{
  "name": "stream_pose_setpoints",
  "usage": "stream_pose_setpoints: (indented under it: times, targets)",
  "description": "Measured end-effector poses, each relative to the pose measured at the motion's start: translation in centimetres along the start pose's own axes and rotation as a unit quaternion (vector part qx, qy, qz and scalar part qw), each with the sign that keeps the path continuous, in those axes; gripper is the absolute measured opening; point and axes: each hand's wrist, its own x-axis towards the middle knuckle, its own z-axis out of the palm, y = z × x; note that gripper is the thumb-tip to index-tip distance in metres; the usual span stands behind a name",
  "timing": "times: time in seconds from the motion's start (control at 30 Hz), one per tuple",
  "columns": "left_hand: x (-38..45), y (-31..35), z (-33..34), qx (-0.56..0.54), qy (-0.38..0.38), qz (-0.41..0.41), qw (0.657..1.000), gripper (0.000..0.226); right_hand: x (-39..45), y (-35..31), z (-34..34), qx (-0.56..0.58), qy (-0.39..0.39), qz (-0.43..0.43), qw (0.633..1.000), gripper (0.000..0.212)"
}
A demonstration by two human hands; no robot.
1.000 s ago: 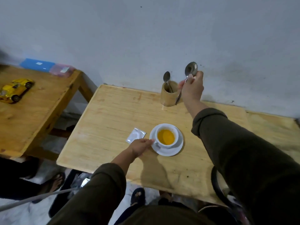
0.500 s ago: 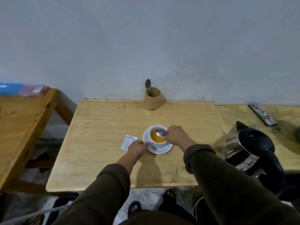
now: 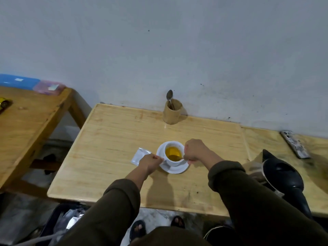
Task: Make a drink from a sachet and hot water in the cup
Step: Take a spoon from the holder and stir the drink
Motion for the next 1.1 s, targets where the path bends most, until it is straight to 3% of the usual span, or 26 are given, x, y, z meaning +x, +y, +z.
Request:
stream_pose_setpoints:
  times: [0.07, 0.13, 0.2, 0.37, 0.5, 0.73, 0.93, 1.1]
  targets:
    - [-0.1, 0.0, 0.1, -0.006, 0.006, -0.004, 1.000, 0.037, 0.0, 0.3, -0.3, 0.012, 0.026, -0.010, 1.000, 0.009]
    - [-0.1, 0.0, 0.2, -0.014, 0.010, -0.004, 1.000, 0.036, -0.1, 0.5, -0.3, 0.088, 0.067, -0.007, 0.994, 0.017]
    - [-0.1, -0.1, 0.3, -0.014, 0.014, -0.001, 1.000, 0.037, -0.3, 0.6, 0.1, 0.200, 0.112, 0.001, 0.973, 0.004]
    - [0.0, -0.3, 0.5, -0.029, 0.023, -0.001, 0.999, 0.037, -0.9, 1.0, 1.3, 0.382, 0.169, -0.015, 0.909, 0.012]
    - [0.2, -0.2, 0.5, -0.043, 0.022, -0.001, 0.999, 0.028, -1.3, 1.8, 0.6, 0.371, 0.218, -0.093, 0.898, 0.014]
    - [0.5, -0.3, 0.4, -0.065, 0.018, -0.001, 0.998, 0.013, -1.8, 2.5, -0.7, 0.296, 0.211, -0.204, 0.909, 0.010]
    - [0.5, -0.4, 0.5, -0.072, 0.015, 0.001, 0.997, 0.014, -1.6, 3.2, -0.3, 0.233, 0.203, -0.199, 0.930, 0.015]
    - [0.7, -0.7, 0.7, -0.077, 0.023, 0.001, 0.997, 0.014, -2.1, 3.2, 0.6, 0.263, 0.182, -0.170, 0.932, 0.015]
